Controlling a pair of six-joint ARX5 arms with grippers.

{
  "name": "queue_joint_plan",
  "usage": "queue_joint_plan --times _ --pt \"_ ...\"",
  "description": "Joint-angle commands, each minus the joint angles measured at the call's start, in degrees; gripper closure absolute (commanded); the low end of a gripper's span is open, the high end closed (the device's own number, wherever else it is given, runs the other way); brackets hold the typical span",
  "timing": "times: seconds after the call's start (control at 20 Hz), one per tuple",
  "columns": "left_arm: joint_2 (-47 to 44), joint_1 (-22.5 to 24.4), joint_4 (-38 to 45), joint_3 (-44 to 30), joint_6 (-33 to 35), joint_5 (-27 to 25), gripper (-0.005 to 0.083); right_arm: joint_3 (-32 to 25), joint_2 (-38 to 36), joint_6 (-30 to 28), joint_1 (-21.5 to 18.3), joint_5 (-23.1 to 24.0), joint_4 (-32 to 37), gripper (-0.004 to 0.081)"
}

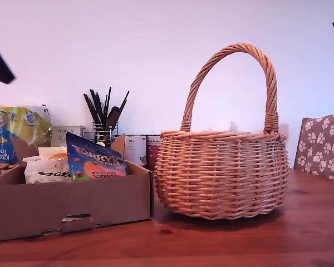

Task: Move the bags of Easter eggs from the cardboard box on the left into the woven basket on the right side.

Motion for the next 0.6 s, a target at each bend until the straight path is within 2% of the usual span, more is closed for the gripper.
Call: queue_joint_plan --times 0.0,0.05,0.1,0.15,0.3,0.55 --pt "2.91 0.11 3.96 1.11 1.14 1.05 0.0363 0.57 0.28 -0.04 0.22 -0.33 0.35 0.0783" --pt "4.94 0.11 6.86 1.11 -0.02 0.94 0.0197 0.57 0.39 -0.02 0.24 -0.35 0.35 0.0783" --pt "7.1 0.17 9.31 1.11 -0.37 0.92 0.007 0.57 0.57 -0.02 0.24 -0.35 0.35 0.0783" --pt "9.38 0.28 12.2 1.11 -0.42 0.02 0.0009 0.57 0.59 -0.02 0.24 -0.35 0.39 0.0783" --pt "16.57 0.7 21.42 1.11 -1.44 -1.51 0.0 0.57 0.59 -0.04 0.22 -0.35 0.57 0.0783" --pt "23.91 1.14 25.9 1.14 -1.46 -2.69 0.0 0.57 0.7 -0.07 0.22 -0.15 0.79 0.0783"
